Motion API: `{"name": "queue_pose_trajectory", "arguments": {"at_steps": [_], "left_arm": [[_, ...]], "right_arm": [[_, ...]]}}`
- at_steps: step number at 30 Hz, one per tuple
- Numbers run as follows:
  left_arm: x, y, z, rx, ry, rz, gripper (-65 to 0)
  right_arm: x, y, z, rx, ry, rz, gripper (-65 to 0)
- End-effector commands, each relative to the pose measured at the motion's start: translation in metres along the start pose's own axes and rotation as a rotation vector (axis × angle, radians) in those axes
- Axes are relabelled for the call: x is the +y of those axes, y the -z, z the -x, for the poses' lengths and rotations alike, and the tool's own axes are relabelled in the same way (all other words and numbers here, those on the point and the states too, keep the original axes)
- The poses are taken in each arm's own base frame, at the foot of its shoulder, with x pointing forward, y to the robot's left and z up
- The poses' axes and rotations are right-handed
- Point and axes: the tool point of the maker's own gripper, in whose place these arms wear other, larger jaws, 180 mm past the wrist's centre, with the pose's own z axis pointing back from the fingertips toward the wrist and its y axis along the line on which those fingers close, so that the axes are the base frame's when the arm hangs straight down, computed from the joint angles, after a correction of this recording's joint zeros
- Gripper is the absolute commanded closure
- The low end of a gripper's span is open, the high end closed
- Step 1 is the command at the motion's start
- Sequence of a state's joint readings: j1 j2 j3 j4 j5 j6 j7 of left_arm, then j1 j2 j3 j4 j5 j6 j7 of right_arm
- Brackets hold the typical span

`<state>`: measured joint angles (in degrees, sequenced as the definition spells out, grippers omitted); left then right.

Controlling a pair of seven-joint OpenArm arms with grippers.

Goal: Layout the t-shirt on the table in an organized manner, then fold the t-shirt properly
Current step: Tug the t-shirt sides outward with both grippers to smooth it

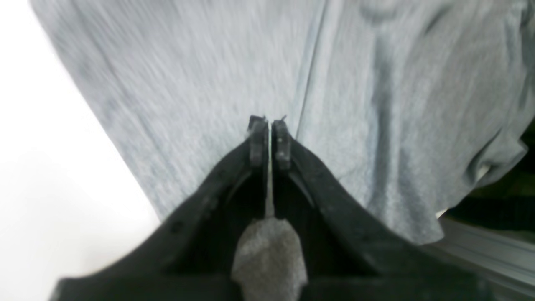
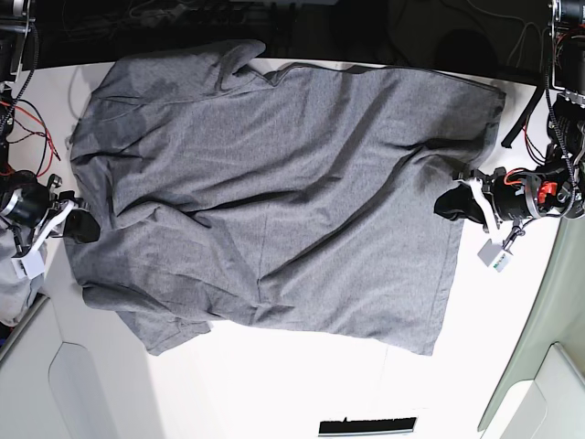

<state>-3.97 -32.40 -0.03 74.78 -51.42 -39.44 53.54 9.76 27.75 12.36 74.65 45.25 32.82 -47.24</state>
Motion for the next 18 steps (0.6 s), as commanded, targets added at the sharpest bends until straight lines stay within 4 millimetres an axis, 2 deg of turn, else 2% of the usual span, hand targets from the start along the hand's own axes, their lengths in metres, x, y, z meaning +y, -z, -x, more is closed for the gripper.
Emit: {"name": "queue_pose_trajectory", "arguments": {"at_steps": [1, 5, 8, 10, 15, 18], "left_arm": [[0.003, -0.007, -0.014, -0.034, 0.018, -0.005, -3.4], [0.001, -0.007, -0.007, -0.024, 0.013, 0.002, -3.4], [0.0, -0.005, 0.003, -0.008, 0.004, 0.006, -3.4], [-0.002, -0.004, 0.014, 0.01, -0.008, 0.01, -3.4], [-0.006, 0.004, 0.055, 0.084, -0.018, -0.009, -3.4], [-0.018, 0.014, 0.075, 0.119, -0.031, 0.006, -3.4]], "right_arm": [[0.007, -0.009, -0.017, -0.051, -0.037, -0.024, 0.0], [0.032, -0.02, 0.002, -0.032, -0.111, -0.049, 0.0], [0.045, -0.027, 0.028, 0.012, -0.129, -0.063, 0.0], [0.043, -0.029, 0.055, 0.072, -0.113, -0.051, 0.0], [0.022, -0.034, 0.125, 0.23, -0.051, 0.015, 0.0], [0.003, -0.032, 0.144, 0.263, 0.002, 0.053, 0.0]]}}
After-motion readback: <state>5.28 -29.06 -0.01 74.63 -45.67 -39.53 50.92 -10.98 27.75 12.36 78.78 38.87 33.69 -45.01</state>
